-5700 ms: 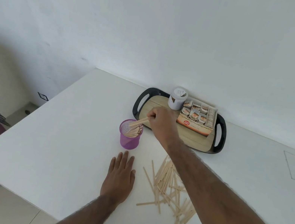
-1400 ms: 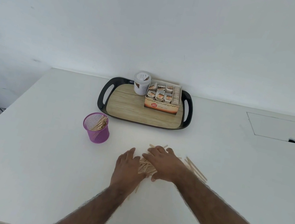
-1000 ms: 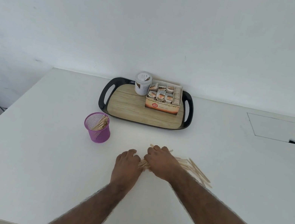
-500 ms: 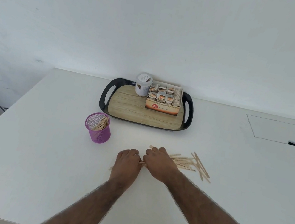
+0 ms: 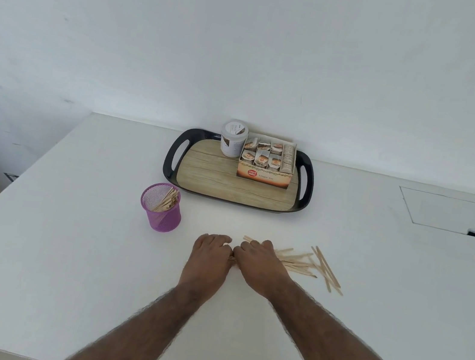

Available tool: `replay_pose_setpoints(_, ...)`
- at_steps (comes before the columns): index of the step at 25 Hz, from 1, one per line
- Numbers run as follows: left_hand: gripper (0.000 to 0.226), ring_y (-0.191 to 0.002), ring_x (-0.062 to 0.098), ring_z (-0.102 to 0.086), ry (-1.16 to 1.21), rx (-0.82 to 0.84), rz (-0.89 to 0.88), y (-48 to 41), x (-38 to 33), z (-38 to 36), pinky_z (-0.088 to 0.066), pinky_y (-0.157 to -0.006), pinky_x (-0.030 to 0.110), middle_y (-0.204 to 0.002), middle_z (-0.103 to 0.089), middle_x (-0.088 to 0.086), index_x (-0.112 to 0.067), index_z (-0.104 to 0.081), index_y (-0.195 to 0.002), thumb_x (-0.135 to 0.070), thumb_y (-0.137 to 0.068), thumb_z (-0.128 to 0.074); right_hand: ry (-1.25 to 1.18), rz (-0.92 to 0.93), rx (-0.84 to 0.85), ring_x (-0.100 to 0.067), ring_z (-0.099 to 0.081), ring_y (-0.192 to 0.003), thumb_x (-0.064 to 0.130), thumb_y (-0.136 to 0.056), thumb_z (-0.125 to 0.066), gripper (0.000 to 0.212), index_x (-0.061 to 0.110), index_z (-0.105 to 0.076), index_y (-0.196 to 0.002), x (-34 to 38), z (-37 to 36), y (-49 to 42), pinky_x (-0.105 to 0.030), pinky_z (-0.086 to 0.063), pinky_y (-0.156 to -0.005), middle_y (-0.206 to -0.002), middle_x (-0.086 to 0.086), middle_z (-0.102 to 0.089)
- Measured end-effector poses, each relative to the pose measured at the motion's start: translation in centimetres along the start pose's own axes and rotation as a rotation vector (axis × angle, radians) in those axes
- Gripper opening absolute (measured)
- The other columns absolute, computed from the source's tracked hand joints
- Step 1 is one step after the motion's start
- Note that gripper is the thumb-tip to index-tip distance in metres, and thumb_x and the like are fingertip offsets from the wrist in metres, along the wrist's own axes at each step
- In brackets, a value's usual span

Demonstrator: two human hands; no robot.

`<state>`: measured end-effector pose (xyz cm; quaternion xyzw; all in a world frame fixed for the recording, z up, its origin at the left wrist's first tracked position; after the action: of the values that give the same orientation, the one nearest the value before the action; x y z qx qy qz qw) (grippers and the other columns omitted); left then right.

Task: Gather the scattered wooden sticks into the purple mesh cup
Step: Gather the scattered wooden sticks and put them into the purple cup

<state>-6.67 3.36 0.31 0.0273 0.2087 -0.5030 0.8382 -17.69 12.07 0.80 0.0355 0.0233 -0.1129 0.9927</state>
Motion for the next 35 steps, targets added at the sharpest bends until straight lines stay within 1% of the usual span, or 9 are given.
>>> replay_pose_setpoints(4,0.026,-0.137,0.016,-0.046,0.109,-0.048,0.021,0.3,0.3,0.9,-0.019,-0.117,0.028,-0.143,-0.059,-0.001,-0.019,-0.071,-0.122,-0.027,-0.099,-0.062,-0.041,-0.013,-0.006,-0.029,-0.059,-0.101,0.002,-0.093,-0.042,0.029,0.014,-0.052,-0.117,-0.5,0.0,0.1,-0.048,-0.034,-0.102,-0.106,-0.005,-0.062)
replay_pose_setpoints(9,0.043,-0.135,0.014,-0.046,0.151,-0.065,0.032,1.2,1.8,1.9,-0.015,-0.117,0.027,-0.139,-0.059,-0.007,-0.025,-0.062,-0.133,-0.034,-0.092,-0.072,-0.052,-0.027,-0.028,-0.028,-0.063,-0.102,0.013,-0.104,-0.044,0.018,0.015,-0.052,-0.120,-1.8,-0.3,0.3,-0.048,-0.023,-0.116,-0.110,-0.005,-0.067)
replay_pose_setpoints(13,0.039,-0.128,0.017,-0.052,0.164,-0.049,0.134,1.7,2.8,1.8,-0.029,-0.112,0.032,-0.135,-0.061,-0.008,-0.024,-0.062,-0.130,-0.029,-0.093,-0.072,-0.066,-0.052,-0.028,-0.029,-0.064,-0.103,0.019,-0.108,-0.039,0.020,0.014,-0.053,-0.121,-2.3,-0.4,0.4,-0.048,-0.020,-0.118,-0.112,-0.006,-0.068)
replay_pose_setpoints(18,0.014,-0.097,0.024,-0.064,0.188,-0.100,0.243,1.6,2.8,1.8,-0.044,-0.090,0.038,-0.102,-0.074,-0.003,-0.021,-0.073,-0.109,-0.023,-0.096,-0.069,-0.092,-0.070,-0.042,-0.027,-0.064,-0.103,0.021,-0.108,-0.039,0.026,0.013,-0.052,-0.130,-2.5,-0.3,0.1,-0.048,-0.019,-0.119,-0.111,-0.003,-0.068)
replay_pose_setpoints(24,0.031,-0.100,0.019,-0.068,0.336,-0.085,0.349,1.7,3.5,1.9,-0.054,-0.092,0.037,-0.107,-0.077,-0.003,-0.023,-0.069,-0.129,-0.020,-0.099,-0.063,-0.182,-0.132,-0.076,-0.024,-0.063,-0.092,0.021,-0.107,-0.041,0.013,0.016,-0.053,-0.110,-4.3,-0.1,0.2,-0.043,-0.025,-0.119,-0.097,-0.002,-0.067)
replay_pose_setpoints(28,0.031,-0.104,0.015,-0.069,0.426,-0.072,0.405,1.8,3.5,1.6,-0.055,-0.094,0.035,-0.110,-0.077,-0.005,-0.024,-0.068,-0.128,-0.016,-0.100,-0.059,-0.232,-0.125,-0.077,-0.026,-0.052,-0.073,0.021,-0.106,-0.045,0.016,0.021,-0.043,-0.091,-5.0,0.5,0.2,-0.041,-0.039,-0.099,-0.088,-0.004,-0.067)
replay_pose_setpoints(30,0.030,-0.104,0.012,-0.069,0.422,-0.065,0.401,1.5,3.2,1.6,-0.054,-0.092,0.032,-0.109,-0.077,-0.007,-0.022,-0.069,-0.126,-0.014,-0.100,-0.056,-0.201,-0.118,-0.062,-0.028,-0.059,-0.081,0.021,-0.107,-0.044,0.013,0.018,-0.049,-0.096,-5.1,0.5,0.3,-0.041,-0.037,-0.104,-0.092,-0.004,-0.067)
replay_pose_setpoints(33,0.029,-0.092,0.004,-0.069,0.430,-0.047,0.399,1.0,2.7,1.5,-0.049,-0.075,0.018,-0.096,-0.076,-0.014,-0.024,-0.072,-0.118,-0.012,-0.102,-0.051,-0.115,-0.098,-0.035,-0.027,-0.063,-0.096,0.024,-0.108,-0.040,0.017,0.014,-0.053,-0.114,-4.5,0.2,0.3,-0.041,-0.028,-0.114,-0.103,-0.003,-0.066)
replay_pose_setpoints(35,0.028,-0.086,0.006,-0.069,0.424,-0.038,0.393,0.6,2.4,1.4,-0.050,-0.070,0.018,-0.093,-0.075,-0.015,-0.025,-0.073,-0.110,-0.013,-0.102,-0.049,-0.044,-0.073,-0.027,-0.027,-0.063,-0.099,0.024,-0.109,-0.037,0.022,0.014,-0.052,-0.121,-3.9,0.3,0.2,-0.043,-0.027,-0.116,-0.107,-0.003,-0.065)
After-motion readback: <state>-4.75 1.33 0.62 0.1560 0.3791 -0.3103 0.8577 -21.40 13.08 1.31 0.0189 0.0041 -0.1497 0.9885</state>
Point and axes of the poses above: each hand's wrist, its own y-axis away from the middle knuckle, its own z-axis out of the back of the hand, x = y × z, the point moved 3 cm from there along -y, towards the middle knuckle
